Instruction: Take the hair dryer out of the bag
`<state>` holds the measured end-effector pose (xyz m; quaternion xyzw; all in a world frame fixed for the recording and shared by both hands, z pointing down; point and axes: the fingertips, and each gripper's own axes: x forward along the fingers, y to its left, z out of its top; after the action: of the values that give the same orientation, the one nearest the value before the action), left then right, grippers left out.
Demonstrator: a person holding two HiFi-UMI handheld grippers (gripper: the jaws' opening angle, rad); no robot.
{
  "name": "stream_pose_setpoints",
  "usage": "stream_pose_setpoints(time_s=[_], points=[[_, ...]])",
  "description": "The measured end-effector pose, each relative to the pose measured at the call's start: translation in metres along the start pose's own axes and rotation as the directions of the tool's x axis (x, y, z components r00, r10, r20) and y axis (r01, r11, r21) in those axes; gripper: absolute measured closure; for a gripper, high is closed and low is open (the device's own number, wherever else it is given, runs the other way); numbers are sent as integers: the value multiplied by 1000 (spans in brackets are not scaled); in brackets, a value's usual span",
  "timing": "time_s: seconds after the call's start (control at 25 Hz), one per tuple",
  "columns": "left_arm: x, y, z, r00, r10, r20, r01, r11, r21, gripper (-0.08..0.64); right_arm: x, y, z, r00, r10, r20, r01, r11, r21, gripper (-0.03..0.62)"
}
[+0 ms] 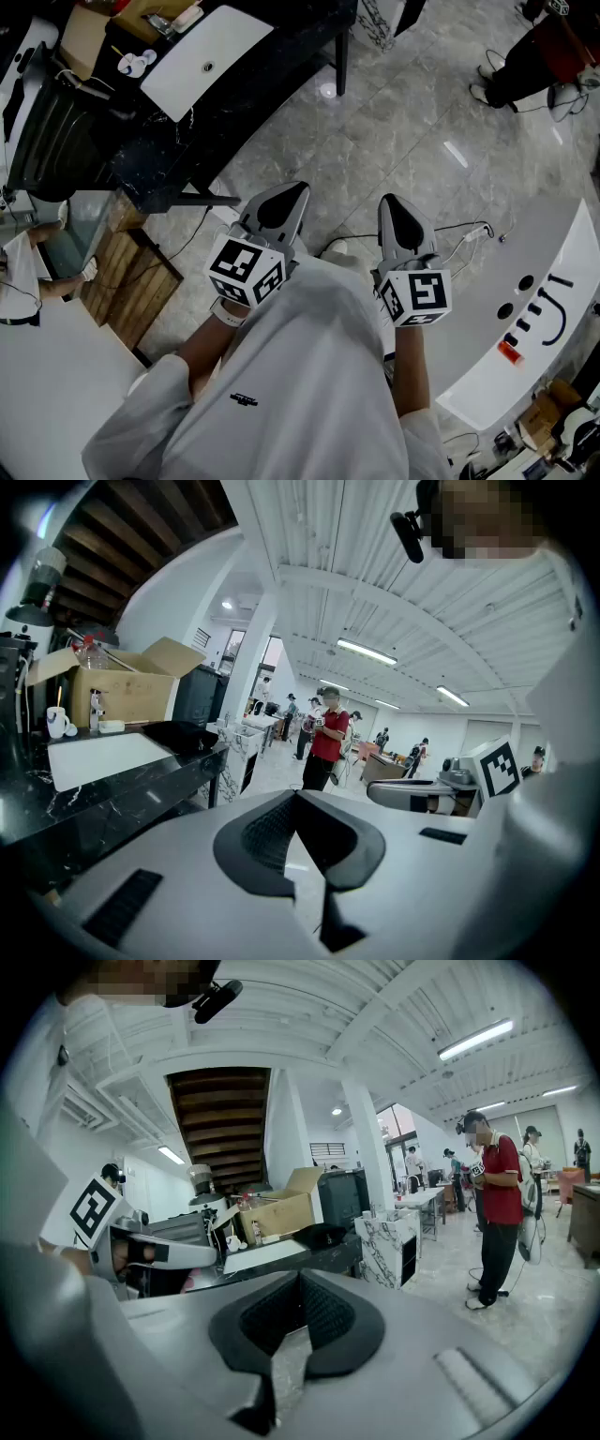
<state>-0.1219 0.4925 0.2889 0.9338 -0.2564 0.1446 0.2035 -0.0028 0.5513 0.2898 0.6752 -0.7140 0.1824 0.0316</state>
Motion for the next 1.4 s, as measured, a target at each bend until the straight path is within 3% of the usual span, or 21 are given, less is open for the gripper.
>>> stream_pose_setpoints(time_s=[0.2,0.32,0.44,0.84,1.2,1.4], points=[[-19,26,13,1000,-1,17,1,1000,-14,552,8,29,2,1000,-5,-17,5,1000,-12,580],[-30,43,17,1000,-10,22,11,1000,-18,552,10,64,14,997,74,17,-73,994,-85,581],[-38,63,27,999,-21,35,21,1000,-9,552,17,89,25,991,124,42,-120,988,-99,581],[-62,138,52,996,-28,86,28,1000,-6,552,69,125,42,989,78,124,-78,997,0,581],[-78,180,52,997,-59,58,58,998,15,552,107,145,53,982,77,174,-102,985,139,581],[-74,194,57,997,-54,59,55,998,-3,552,117,144,59,982,74,175,-94,989,113,581]])
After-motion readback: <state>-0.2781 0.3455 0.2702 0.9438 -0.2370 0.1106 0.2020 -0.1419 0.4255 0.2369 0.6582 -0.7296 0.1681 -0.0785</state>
